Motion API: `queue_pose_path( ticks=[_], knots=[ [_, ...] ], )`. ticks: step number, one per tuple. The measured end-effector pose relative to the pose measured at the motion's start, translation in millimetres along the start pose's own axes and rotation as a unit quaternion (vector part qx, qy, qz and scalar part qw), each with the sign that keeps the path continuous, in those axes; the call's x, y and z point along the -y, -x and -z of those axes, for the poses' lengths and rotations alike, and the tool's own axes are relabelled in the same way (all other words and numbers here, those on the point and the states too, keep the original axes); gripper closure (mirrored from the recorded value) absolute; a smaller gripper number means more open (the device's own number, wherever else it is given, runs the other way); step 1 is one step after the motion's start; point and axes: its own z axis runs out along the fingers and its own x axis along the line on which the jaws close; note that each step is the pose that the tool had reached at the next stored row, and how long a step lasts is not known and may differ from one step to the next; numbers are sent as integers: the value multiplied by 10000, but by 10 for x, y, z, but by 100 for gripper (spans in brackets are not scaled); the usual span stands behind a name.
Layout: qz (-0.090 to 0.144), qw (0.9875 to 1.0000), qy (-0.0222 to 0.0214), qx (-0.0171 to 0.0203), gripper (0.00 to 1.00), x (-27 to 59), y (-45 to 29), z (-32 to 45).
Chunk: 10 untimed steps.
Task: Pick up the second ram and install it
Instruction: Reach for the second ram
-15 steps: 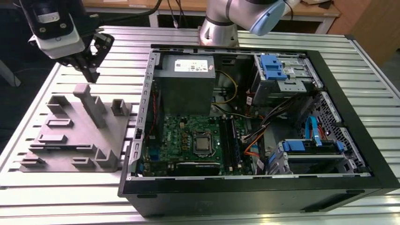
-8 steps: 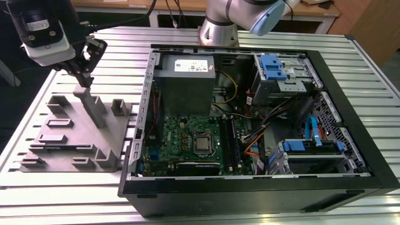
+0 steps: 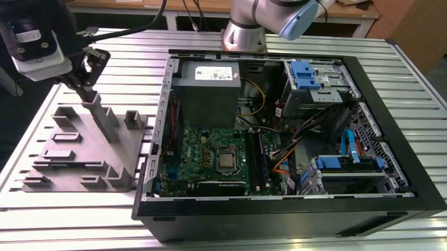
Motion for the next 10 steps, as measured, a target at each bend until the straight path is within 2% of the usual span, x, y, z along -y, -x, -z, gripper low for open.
queue_pose_path(
  ticks=[10],
  knots=[
    [0, 10000, 0, 0, 93, 89, -222, -65]
  ],
)
